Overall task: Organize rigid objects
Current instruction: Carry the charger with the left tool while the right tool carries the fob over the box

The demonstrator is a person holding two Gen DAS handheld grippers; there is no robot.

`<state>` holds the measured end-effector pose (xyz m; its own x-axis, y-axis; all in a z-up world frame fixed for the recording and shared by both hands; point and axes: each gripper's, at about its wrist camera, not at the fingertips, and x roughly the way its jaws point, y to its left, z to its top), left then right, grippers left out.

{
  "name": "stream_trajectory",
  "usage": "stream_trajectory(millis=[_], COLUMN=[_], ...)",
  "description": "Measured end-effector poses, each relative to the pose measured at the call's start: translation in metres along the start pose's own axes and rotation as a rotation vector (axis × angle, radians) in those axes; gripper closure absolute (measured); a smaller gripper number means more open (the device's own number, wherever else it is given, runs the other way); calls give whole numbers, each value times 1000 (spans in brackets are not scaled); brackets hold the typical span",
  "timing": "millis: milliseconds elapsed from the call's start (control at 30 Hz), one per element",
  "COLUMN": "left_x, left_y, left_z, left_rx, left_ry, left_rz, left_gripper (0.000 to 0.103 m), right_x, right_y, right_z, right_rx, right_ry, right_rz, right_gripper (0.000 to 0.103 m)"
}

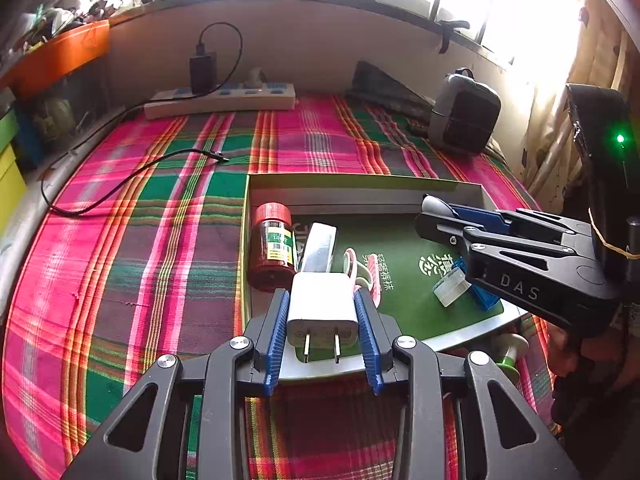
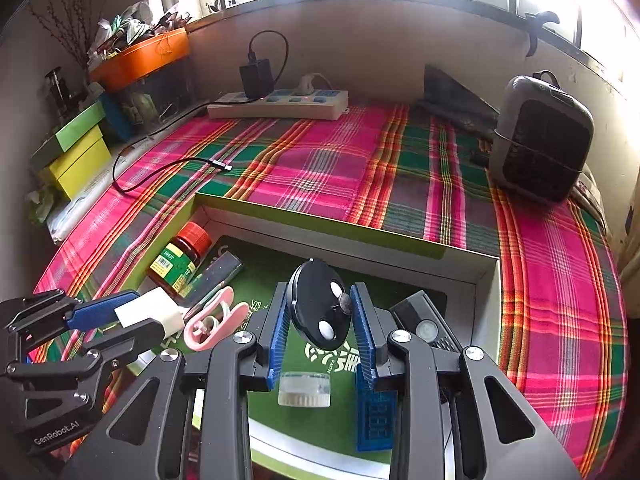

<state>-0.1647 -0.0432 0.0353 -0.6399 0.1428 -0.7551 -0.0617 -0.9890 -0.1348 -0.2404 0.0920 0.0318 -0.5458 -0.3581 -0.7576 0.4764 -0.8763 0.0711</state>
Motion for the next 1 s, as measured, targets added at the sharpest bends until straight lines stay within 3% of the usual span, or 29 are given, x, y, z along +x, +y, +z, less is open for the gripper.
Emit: stream_trajectory(millis=[1000], left_x=[14], left_y=[2], left_z=[1], left_rx=[0], left_ry=[19], left_rz=[-3], left_gripper=[71], right_x=[26], right_y=[-1], right_z=[-3], right_rx=[-17], right_ry=[55], right_rz=[-14], right_gripper=[71])
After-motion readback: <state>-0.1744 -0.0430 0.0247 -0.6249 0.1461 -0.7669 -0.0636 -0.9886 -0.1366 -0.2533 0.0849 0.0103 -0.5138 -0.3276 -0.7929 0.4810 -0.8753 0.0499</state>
